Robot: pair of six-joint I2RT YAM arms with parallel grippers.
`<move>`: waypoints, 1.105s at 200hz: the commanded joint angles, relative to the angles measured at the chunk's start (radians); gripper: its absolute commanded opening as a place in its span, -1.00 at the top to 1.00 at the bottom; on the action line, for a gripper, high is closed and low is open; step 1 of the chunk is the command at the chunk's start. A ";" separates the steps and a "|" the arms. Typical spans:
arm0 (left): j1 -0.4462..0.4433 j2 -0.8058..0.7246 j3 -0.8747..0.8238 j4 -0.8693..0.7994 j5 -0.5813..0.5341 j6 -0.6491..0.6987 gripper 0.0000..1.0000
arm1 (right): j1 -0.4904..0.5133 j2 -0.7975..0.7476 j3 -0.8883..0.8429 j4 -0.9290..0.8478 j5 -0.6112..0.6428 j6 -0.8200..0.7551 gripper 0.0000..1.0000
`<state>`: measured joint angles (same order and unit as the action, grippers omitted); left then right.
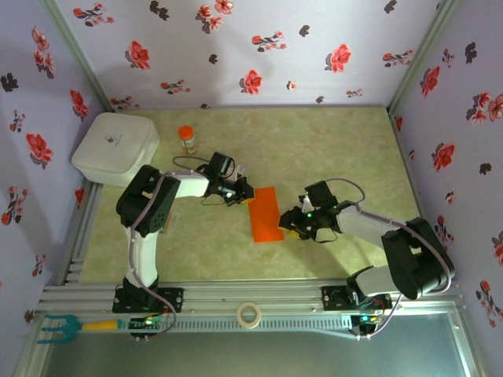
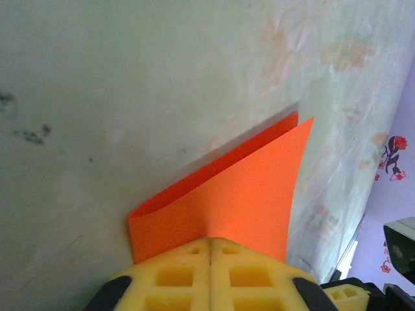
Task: Fold a paper plane with a square sheet of paper (pick it up from the middle)
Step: Fold the triangle a second time at the center of the table.
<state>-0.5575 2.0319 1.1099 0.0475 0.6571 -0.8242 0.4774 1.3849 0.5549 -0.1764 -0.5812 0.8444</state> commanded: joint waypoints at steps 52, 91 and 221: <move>0.003 0.026 -0.027 -0.051 -0.007 0.021 0.89 | 0.011 0.060 -0.017 0.094 -0.060 0.033 0.19; 0.004 0.023 -0.027 -0.049 -0.005 0.020 0.89 | 0.010 0.067 0.000 0.124 -0.075 0.035 0.20; 0.002 0.026 -0.010 -0.043 0.007 0.014 0.88 | -0.067 0.247 0.046 0.423 -0.239 0.041 0.23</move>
<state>-0.5575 2.0315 1.1099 0.0483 0.6594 -0.8246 0.4286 1.6001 0.5804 0.1673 -0.7605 0.8764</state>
